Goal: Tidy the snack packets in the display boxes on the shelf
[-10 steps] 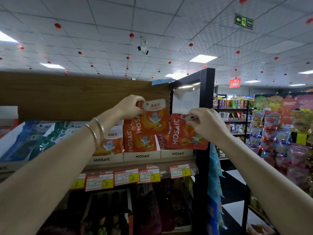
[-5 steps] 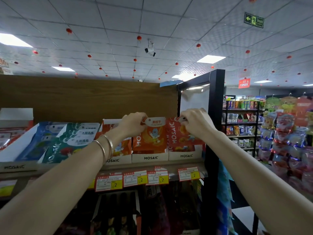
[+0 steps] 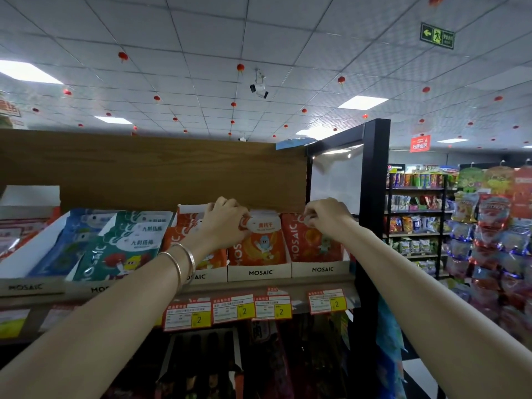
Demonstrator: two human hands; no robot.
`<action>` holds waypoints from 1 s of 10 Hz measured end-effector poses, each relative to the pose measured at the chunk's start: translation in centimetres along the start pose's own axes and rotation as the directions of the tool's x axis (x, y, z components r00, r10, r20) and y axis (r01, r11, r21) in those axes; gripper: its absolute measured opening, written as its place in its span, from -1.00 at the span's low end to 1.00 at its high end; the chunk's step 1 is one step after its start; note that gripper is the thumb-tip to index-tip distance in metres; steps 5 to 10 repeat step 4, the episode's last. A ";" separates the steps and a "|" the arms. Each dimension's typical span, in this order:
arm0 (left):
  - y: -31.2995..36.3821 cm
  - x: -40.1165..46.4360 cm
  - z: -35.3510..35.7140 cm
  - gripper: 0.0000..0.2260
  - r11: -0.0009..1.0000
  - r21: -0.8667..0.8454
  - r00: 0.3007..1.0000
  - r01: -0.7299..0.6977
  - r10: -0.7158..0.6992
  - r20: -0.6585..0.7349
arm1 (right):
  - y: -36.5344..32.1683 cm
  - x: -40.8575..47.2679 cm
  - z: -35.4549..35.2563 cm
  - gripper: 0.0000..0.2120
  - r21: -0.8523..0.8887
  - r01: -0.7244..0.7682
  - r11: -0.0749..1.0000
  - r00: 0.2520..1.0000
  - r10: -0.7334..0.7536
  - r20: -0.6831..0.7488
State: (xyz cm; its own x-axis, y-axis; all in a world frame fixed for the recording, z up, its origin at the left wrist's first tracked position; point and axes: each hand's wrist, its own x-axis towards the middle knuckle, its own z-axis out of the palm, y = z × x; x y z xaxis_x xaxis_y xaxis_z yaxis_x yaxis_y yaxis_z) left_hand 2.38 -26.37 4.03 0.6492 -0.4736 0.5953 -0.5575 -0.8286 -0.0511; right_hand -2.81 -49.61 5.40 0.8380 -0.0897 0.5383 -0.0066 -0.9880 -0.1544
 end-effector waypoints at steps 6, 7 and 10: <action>-0.8 -1.0 0.2 -0.53 0.994 0.057 0.990 -0.088 0.094 -0.110 | 1.5 -0.3 2.6 -0.64 -0.069 0.030 0.997 0.996 -0.036 -0.085; -0.8 -1.0 0.2 -0.53 0.994 0.057 0.990 -0.088 0.094 -0.110 | 1.5 -0.3 2.6 -0.64 -0.069 0.030 0.997 0.996 -0.036 -0.085; -0.8 -1.0 0.2 -0.53 0.994 0.057 0.990 -0.088 0.094 -0.110 | 1.5 -0.3 2.6 -0.64 -0.069 0.030 0.997 0.996 -0.036 -0.085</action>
